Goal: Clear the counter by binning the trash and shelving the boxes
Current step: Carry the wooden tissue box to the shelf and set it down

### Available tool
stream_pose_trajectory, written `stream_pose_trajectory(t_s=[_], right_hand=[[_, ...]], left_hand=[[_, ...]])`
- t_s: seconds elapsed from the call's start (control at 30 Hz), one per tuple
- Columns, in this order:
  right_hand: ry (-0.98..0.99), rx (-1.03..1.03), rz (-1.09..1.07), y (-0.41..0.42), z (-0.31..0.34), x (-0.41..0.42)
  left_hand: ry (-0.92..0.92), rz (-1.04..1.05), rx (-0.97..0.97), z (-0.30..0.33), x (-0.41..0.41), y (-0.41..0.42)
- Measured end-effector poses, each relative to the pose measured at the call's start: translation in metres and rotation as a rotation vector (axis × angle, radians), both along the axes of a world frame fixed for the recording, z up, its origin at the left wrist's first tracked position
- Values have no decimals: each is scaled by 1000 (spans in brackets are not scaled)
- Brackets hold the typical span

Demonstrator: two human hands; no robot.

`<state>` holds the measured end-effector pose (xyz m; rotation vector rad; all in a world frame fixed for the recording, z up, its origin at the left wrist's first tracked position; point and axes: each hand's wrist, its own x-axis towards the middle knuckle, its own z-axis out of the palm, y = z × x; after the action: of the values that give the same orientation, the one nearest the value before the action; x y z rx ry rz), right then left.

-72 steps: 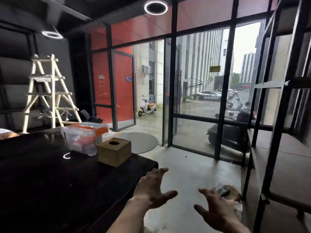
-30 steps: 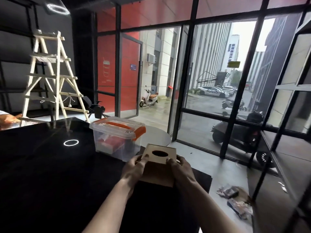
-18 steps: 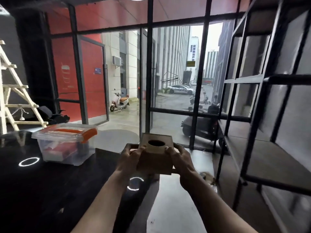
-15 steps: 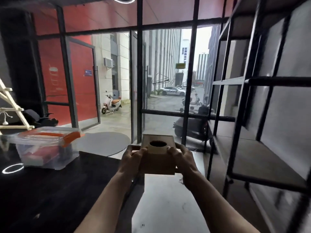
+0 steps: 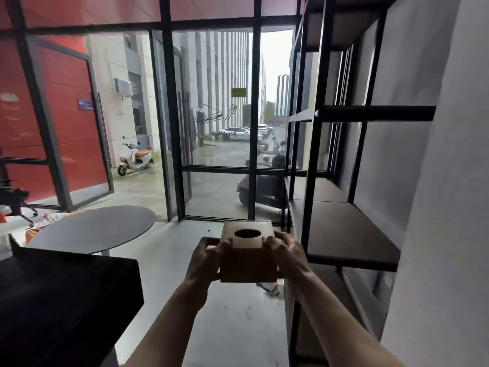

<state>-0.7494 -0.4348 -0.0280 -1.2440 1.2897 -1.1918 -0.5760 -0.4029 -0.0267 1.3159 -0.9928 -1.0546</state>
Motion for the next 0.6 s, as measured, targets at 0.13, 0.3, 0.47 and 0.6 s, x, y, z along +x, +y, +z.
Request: stream_pose_trajectory(t_s=[0.13,0.3,0.47,0.6], right_hand=[[10,12,-18,-8,0,3],[47,12,-19,-42,-9,9],[125,19,-21,-157,-6,37],[108,-10,10,-258,3,72]], left_hand=[[0,-12,4,-2,6,-7],[14,7,2,-11,11,-41],[26,37,11,-19,36,-156],[16,76,-20,-8,70,-254]])
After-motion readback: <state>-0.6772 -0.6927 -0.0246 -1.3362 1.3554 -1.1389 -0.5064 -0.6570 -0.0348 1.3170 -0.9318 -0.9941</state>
